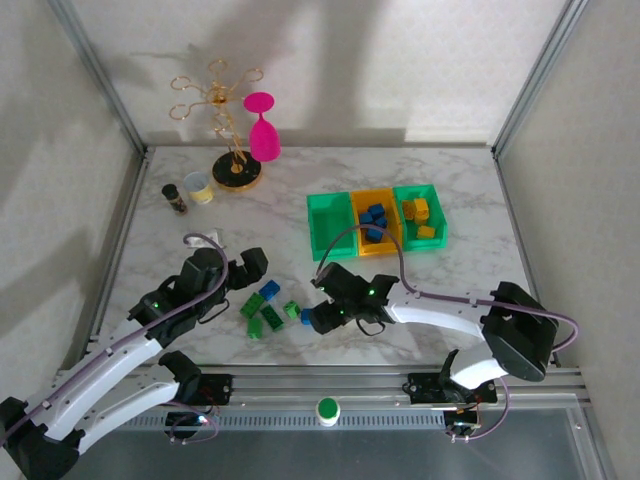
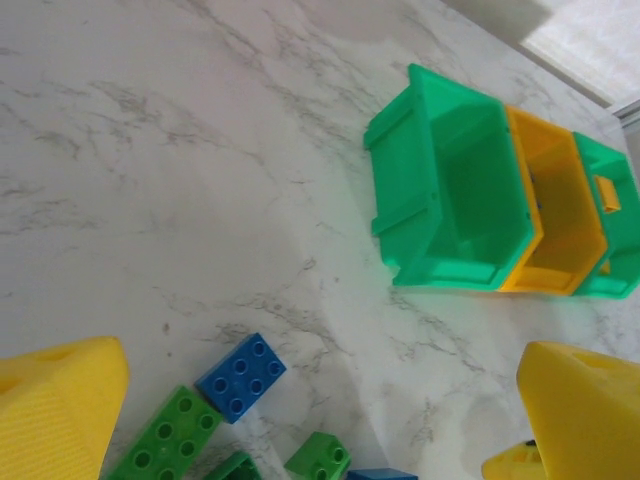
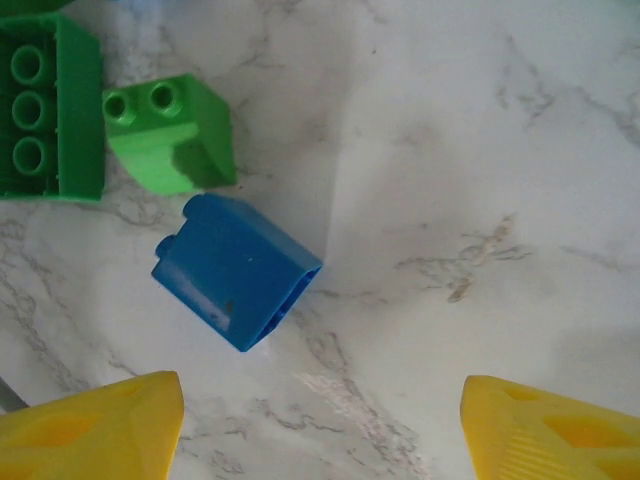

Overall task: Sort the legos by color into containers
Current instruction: Pick up the lego from the bottom-center of the table.

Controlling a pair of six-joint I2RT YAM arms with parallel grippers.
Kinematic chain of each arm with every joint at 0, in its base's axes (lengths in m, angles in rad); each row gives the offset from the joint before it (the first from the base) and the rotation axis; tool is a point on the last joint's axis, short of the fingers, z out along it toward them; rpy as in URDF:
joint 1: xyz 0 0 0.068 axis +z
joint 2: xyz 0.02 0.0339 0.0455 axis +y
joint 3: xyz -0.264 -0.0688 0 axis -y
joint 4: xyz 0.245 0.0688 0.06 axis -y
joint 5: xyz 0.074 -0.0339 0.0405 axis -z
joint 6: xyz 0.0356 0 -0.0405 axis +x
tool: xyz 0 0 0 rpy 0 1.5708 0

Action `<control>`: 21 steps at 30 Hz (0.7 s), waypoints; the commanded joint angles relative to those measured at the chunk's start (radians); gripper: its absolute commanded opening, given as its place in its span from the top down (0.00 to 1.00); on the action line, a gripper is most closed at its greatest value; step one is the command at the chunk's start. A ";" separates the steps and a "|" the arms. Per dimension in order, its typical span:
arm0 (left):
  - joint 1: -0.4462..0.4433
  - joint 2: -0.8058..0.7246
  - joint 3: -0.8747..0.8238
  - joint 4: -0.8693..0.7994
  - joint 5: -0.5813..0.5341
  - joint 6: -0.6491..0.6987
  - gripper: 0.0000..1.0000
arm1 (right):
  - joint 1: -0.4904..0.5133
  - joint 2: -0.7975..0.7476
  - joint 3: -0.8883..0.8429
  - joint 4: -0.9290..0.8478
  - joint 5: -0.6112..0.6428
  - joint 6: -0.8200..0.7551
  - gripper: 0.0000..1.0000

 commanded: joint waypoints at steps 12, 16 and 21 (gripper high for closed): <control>-0.005 -0.017 -0.012 -0.033 -0.066 -0.024 0.00 | 0.027 0.234 0.105 0.084 0.080 -0.054 0.27; -0.005 -0.018 -0.011 -0.032 -0.064 -0.021 0.01 | 0.018 0.282 0.156 0.072 0.111 -0.065 0.32; -0.005 -0.024 -0.014 -0.036 -0.071 -0.015 0.01 | 0.013 0.312 0.188 0.066 0.118 -0.096 0.34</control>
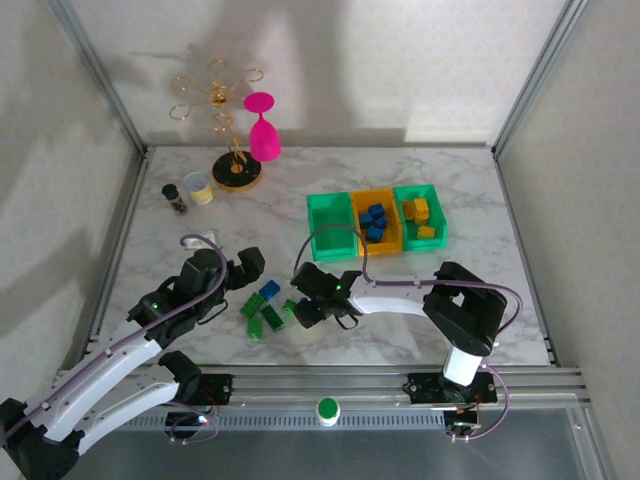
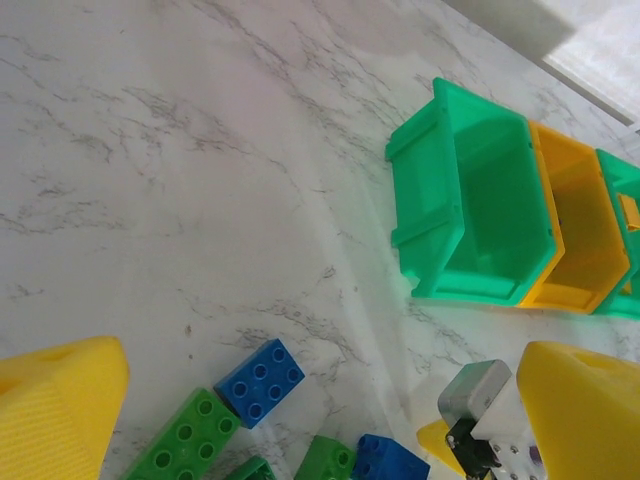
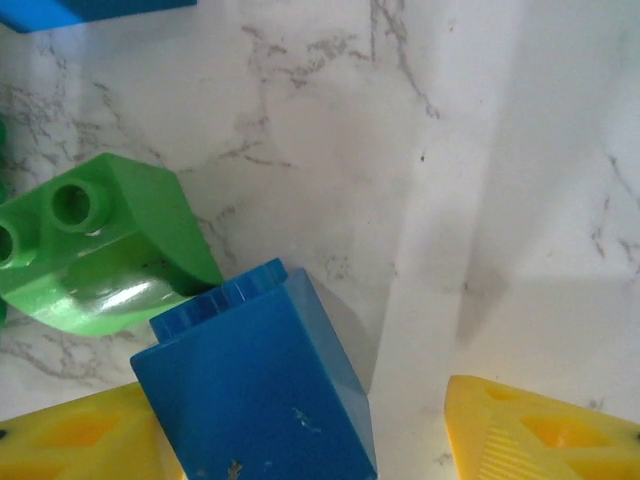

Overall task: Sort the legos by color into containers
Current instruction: Pick up the lego from the bottom-center of the table, then place the lego in the container.

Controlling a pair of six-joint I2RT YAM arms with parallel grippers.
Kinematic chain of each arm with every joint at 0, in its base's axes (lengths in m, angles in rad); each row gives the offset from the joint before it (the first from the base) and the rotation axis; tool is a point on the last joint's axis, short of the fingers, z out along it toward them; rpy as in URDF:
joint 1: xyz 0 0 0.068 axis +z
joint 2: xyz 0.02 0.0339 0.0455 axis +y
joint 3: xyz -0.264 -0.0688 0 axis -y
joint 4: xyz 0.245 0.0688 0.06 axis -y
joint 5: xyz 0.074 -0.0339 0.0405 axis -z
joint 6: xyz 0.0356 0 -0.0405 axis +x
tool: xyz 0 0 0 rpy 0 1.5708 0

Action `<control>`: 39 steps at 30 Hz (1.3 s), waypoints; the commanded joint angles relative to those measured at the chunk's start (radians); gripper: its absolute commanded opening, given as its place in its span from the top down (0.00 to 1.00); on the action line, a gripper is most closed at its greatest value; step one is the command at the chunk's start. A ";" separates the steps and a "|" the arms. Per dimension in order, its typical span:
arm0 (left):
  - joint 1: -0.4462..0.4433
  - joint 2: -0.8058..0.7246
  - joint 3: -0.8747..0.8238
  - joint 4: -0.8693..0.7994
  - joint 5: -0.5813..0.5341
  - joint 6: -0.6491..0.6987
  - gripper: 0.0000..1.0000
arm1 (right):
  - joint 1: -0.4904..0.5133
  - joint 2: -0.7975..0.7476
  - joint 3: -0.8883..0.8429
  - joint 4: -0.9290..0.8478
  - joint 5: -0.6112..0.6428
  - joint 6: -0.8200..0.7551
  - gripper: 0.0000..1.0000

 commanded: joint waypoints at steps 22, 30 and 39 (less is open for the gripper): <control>-0.005 -0.005 0.004 0.005 -0.009 0.012 0.00 | -0.016 -0.033 0.055 -0.041 0.041 -0.016 0.73; -0.005 0.043 0.051 0.069 0.038 0.050 0.00 | -0.107 -0.191 0.099 -0.145 0.052 0.040 0.73; -0.005 0.193 0.128 0.206 0.106 0.114 0.01 | -0.356 -0.243 0.231 -0.283 0.121 0.069 0.72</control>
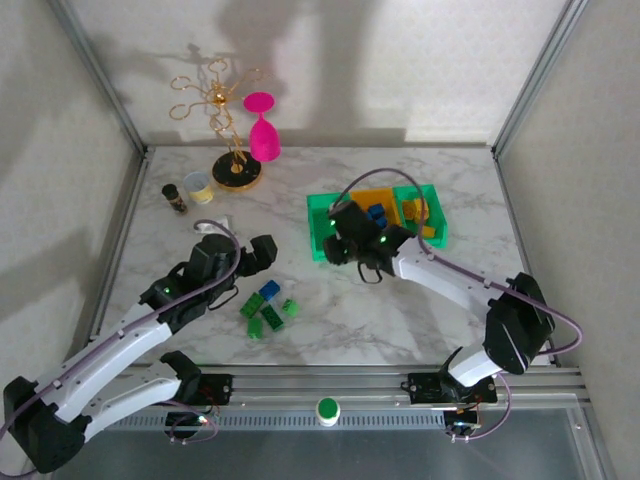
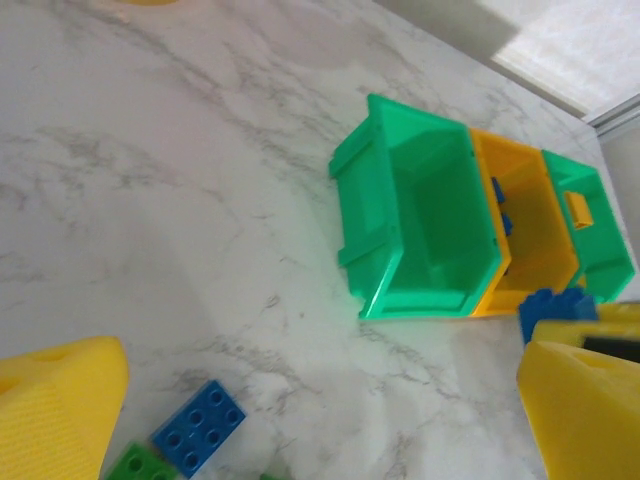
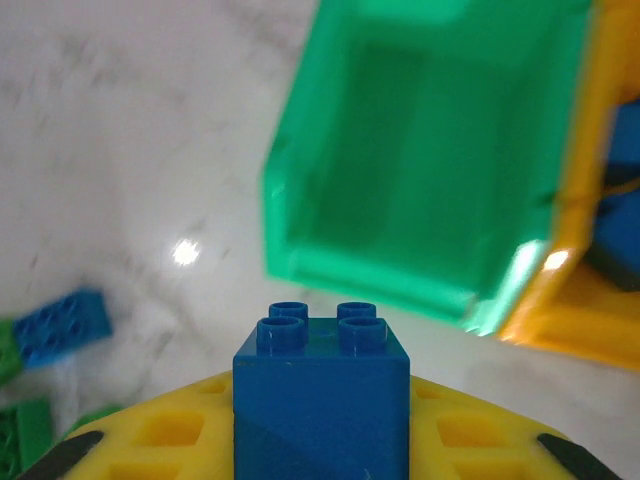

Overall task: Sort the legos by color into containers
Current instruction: Place the lego in the container.

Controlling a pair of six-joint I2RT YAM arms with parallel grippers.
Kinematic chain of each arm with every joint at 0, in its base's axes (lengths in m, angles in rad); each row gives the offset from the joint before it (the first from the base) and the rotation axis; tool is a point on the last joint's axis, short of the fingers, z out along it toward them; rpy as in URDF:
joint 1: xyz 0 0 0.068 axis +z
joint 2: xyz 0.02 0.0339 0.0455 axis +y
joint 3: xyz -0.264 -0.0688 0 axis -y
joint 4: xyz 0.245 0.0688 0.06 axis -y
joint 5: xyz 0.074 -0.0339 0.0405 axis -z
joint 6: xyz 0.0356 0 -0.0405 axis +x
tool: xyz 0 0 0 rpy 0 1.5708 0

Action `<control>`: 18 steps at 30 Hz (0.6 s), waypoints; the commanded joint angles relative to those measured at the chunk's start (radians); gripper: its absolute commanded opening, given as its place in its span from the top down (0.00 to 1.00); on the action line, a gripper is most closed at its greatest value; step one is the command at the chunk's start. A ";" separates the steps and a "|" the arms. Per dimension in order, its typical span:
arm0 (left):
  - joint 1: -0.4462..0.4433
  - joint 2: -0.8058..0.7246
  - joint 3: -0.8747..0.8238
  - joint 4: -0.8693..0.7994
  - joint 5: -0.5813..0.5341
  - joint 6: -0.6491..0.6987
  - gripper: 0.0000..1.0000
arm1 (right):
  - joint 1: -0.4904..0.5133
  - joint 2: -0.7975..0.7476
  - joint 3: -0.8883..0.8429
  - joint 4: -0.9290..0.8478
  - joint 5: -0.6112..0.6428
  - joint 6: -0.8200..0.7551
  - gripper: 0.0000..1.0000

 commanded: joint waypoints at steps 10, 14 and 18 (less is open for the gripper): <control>-0.010 0.194 0.113 0.169 0.120 0.072 0.00 | -0.260 0.193 0.141 -0.016 0.063 -0.003 0.73; -0.010 0.222 0.126 0.172 0.116 0.077 0.00 | -0.307 0.297 0.196 0.009 0.062 -0.015 0.73; -0.010 0.230 0.130 0.156 0.116 0.079 0.00 | -0.346 0.355 0.218 0.052 0.031 -0.016 0.73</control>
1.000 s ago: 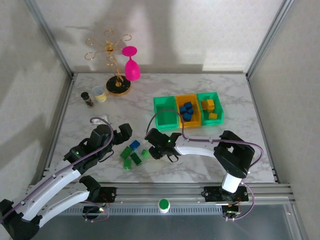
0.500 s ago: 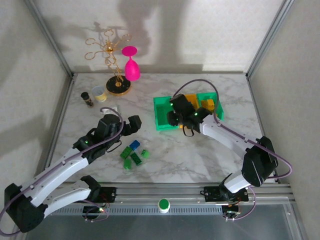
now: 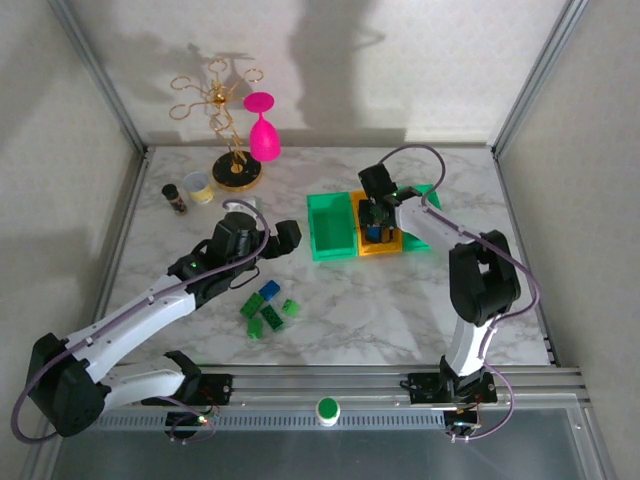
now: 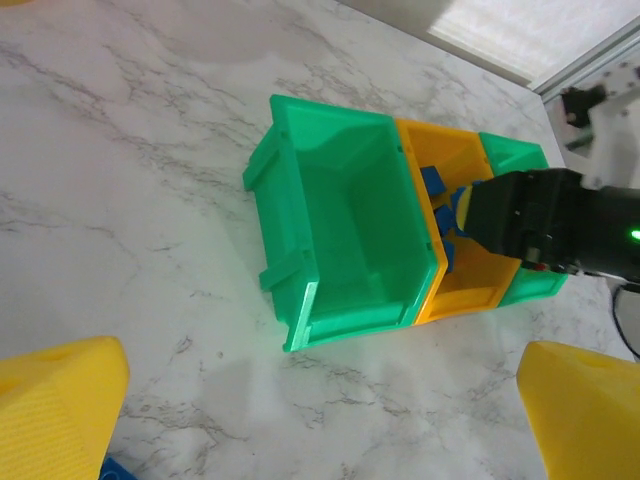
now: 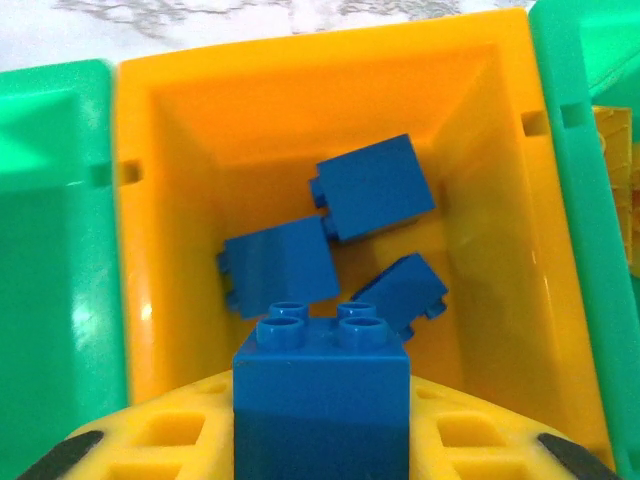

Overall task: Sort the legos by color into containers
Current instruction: Place the lego in the container, then pick up the lego from the center of the table.

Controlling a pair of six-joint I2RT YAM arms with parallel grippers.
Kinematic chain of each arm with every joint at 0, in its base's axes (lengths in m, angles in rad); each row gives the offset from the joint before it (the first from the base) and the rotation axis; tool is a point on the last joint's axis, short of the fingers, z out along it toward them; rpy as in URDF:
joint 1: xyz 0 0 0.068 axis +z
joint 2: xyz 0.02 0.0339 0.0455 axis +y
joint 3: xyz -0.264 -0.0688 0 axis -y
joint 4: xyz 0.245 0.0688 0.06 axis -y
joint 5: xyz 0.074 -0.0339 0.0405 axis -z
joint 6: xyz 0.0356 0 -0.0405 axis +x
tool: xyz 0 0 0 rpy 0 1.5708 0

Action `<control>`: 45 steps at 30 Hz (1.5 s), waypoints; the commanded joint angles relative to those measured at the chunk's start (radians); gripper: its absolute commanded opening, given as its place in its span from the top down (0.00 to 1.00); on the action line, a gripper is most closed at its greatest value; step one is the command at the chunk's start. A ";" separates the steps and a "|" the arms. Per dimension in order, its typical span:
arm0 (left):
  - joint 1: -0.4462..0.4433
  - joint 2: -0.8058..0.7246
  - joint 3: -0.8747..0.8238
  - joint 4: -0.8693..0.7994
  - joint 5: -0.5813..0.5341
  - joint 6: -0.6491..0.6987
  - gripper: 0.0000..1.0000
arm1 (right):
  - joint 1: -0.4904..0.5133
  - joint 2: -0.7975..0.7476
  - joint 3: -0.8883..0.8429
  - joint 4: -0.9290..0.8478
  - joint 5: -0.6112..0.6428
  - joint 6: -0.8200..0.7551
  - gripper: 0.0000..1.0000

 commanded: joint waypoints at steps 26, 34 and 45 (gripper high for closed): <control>-0.009 -0.063 -0.008 -0.044 -0.056 0.025 0.01 | -0.053 0.132 0.131 0.029 -0.003 -0.065 0.57; -0.008 -0.092 0.005 -0.061 -0.082 0.033 0.00 | -0.025 0.024 0.163 -0.002 -0.051 -0.051 0.53; -0.007 -0.216 -0.052 -0.148 -0.166 -0.009 0.00 | 0.186 -0.121 0.089 -0.057 -0.031 -0.004 0.45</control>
